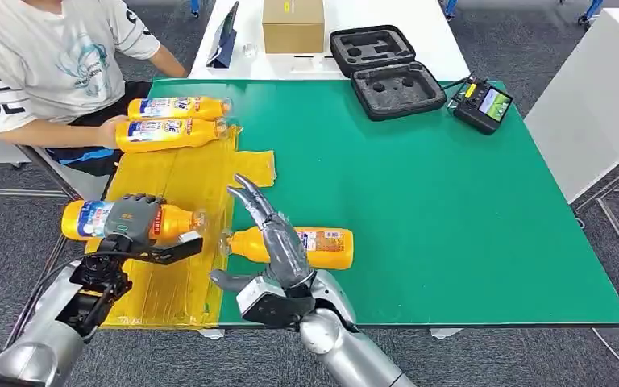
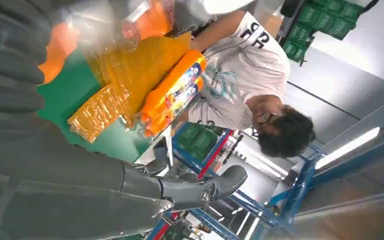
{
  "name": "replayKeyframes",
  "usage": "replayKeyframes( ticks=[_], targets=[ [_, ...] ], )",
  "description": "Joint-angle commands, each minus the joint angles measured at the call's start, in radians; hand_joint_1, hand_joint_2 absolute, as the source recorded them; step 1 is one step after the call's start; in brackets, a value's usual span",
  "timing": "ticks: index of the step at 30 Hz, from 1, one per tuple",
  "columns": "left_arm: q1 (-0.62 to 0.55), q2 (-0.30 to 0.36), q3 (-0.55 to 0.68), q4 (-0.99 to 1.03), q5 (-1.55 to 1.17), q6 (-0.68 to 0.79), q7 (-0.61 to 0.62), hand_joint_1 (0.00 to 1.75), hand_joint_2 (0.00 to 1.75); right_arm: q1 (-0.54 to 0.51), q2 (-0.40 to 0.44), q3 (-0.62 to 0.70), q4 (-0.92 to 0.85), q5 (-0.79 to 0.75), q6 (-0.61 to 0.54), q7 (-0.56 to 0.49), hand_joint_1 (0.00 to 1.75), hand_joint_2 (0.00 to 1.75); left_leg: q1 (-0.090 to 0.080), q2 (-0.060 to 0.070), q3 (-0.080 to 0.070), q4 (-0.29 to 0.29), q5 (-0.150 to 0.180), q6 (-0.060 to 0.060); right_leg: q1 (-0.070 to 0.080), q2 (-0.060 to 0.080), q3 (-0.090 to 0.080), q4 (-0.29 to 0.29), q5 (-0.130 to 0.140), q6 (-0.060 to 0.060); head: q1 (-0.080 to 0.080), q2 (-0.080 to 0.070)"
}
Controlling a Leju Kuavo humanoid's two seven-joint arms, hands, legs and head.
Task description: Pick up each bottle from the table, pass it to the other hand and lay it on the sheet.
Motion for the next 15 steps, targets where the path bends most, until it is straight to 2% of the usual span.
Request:
replayKeyframes(
  ticks=[1, 4, 5, 7, 10, 15],
  targets=[
    [-0.083, 0.014, 0.035, 0.154, 0.010, -0.045, 0.067, 1.75, 1.75, -0.032, -0.010, 0.019, 0.029, 0.016, 0.022, 0.022, 0.00, 1.75, 0.000, 0.000, 0.003, 0.000, -0.001, 0.000, 0.000, 0.000, 0.003, 0.000, -0.001, 0.000, 0.000, 0.000],
    [-0.091, 0.013, 0.051, 0.180, 0.030, -0.067, 0.053, 1.75, 1.75, -0.035, -0.009, 0.019, 0.033, 0.016, 0.025, 0.023, 0.00, 1.75, 0.000, 0.000, 0.003, 0.000, -0.001, 0.000, 0.000, 0.000, 0.003, 0.000, -0.001, 0.000, 0.000, 0.000],
    [-0.089, 0.013, 0.052, 0.183, 0.031, -0.067, 0.051, 1.75, 1.75, -0.035, -0.009, 0.019, 0.034, 0.016, 0.026, 0.023, 0.00, 1.75, 0.001, -0.002, 0.010, -0.001, -0.004, -0.001, 0.000, 0.000, 0.010, 0.000, -0.004, -0.001, 0.000, 0.000],
    [-0.087, 0.013, 0.052, 0.185, 0.032, -0.068, 0.051, 1.75, 1.75, -0.036, -0.008, 0.020, 0.034, 0.016, 0.026, 0.023, 0.00, 1.75, 0.000, 0.000, 0.004, 0.000, -0.001, 0.000, 0.000, 0.001, 0.004, 0.000, -0.001, 0.000, 0.000, 0.000],
    [-0.087, 0.013, 0.052, 0.185, 0.032, -0.068, 0.051, 1.75, 1.75, -0.036, -0.008, 0.020, 0.034, 0.016, 0.026, 0.023, 0.00, 1.75, 0.000, 0.000, 0.007, -0.001, -0.002, -0.001, 0.000, 0.001, 0.006, 0.000, -0.002, -0.001, 0.000, 0.000],
    [-0.081, 0.008, 0.055, 0.202, 0.035, -0.081, 0.049, 1.75, 1.75, -0.041, -0.004, 0.022, 0.039, 0.016, 0.032, 0.023, 0.00, 1.75, 0.000, 0.000, 0.002, -0.001, 0.000, 0.000, 0.000, 0.001, 0.002, -0.001, 0.000, 0.000, 0.000, 0.000]
  ],
)
